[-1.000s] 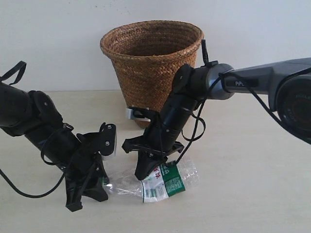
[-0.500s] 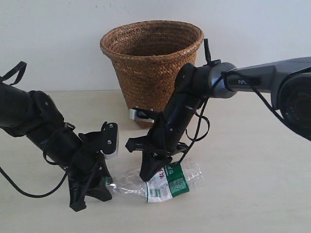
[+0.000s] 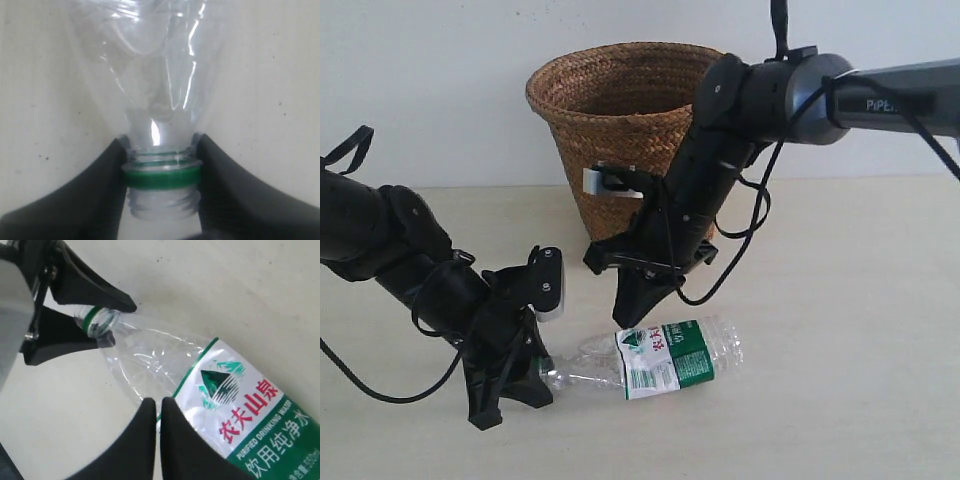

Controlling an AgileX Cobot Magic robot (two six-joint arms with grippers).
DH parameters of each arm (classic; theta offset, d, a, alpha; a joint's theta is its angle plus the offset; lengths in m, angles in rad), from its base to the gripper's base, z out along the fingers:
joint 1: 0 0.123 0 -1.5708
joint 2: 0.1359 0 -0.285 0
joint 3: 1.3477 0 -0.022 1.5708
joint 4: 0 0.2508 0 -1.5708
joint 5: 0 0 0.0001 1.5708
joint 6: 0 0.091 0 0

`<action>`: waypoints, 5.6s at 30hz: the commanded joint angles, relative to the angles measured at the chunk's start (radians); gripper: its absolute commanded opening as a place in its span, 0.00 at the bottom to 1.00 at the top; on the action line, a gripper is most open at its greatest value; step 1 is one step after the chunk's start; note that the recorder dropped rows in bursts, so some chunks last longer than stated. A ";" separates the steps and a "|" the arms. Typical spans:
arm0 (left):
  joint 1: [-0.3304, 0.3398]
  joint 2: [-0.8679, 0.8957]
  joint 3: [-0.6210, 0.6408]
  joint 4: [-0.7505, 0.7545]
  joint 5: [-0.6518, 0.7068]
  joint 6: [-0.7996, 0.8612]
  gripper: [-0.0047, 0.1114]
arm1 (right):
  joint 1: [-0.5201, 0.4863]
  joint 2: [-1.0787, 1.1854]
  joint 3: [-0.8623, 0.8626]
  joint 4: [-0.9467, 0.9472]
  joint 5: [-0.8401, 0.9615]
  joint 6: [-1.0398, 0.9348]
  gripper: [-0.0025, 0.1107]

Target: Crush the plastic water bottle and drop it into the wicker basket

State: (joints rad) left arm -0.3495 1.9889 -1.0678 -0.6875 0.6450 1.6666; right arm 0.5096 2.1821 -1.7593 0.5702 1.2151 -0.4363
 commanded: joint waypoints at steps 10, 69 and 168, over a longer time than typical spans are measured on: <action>-0.001 -0.003 -0.004 -0.011 -0.007 0.000 0.08 | 0.000 0.115 0.087 -0.040 -0.074 -0.025 0.02; -0.039 -0.274 -0.298 -0.121 -0.466 -0.072 0.40 | -0.384 -0.614 0.972 -0.172 -0.860 -0.099 0.02; 0.100 -1.989 0.793 0.496 -0.330 -1.502 0.08 | -0.490 -2.171 1.501 -0.577 -1.088 0.468 0.02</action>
State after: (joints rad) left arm -0.2525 0.0026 -0.2831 -0.1617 0.3614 0.1744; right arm 0.0227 0.0163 -0.2940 -0.0143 0.1723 0.0303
